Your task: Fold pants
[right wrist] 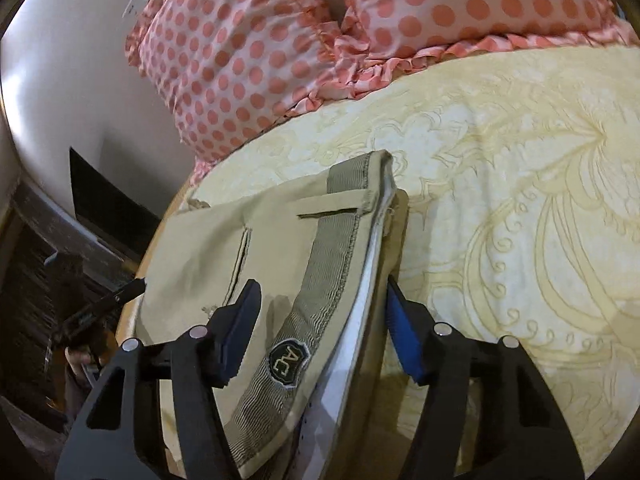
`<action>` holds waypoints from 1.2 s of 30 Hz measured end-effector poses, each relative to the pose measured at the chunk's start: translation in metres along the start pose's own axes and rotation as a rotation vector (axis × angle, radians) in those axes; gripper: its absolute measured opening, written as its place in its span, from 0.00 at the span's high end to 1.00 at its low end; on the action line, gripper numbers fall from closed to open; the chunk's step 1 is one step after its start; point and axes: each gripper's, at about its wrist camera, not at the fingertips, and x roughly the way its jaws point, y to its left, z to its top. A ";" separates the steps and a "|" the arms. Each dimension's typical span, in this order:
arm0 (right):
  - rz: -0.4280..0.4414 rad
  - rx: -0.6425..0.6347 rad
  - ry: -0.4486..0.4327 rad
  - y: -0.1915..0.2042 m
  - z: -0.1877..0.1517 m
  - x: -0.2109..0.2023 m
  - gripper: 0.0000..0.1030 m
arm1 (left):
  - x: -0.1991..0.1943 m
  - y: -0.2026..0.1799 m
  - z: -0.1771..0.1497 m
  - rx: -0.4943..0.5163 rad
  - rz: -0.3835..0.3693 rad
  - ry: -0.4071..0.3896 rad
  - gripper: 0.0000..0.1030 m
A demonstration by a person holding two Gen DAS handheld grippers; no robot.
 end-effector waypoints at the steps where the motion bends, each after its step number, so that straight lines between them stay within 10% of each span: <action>1: 0.006 0.006 -0.001 -0.001 0.001 -0.001 0.38 | 0.007 -0.001 -0.002 -0.002 -0.006 0.021 0.30; 8: 0.051 -0.063 0.056 0.011 -0.003 0.004 0.40 | 0.023 -0.009 -0.009 0.028 0.007 0.077 0.19; 12: 0.128 -0.041 0.097 0.004 -0.007 0.005 0.74 | 0.023 -0.010 -0.007 0.028 0.010 0.144 0.21; 15: 0.190 -0.006 0.097 -0.002 -0.005 0.003 0.82 | 0.020 -0.008 -0.010 0.012 0.019 0.170 0.24; 20: 0.250 0.015 0.074 0.000 0.012 0.003 0.85 | 0.015 -0.002 -0.008 -0.024 0.040 0.128 0.87; 22: 0.247 -0.019 0.050 0.006 0.026 0.002 0.86 | 0.014 -0.001 0.004 -0.025 0.018 0.109 0.93; 31: 0.030 -0.054 -0.123 -0.006 0.111 0.005 0.86 | 0.059 -0.040 0.095 0.126 0.148 -0.084 0.89; 36: -0.191 -0.002 -0.120 -0.032 0.110 -0.005 0.67 | 0.078 -0.038 0.099 0.118 0.282 -0.087 0.71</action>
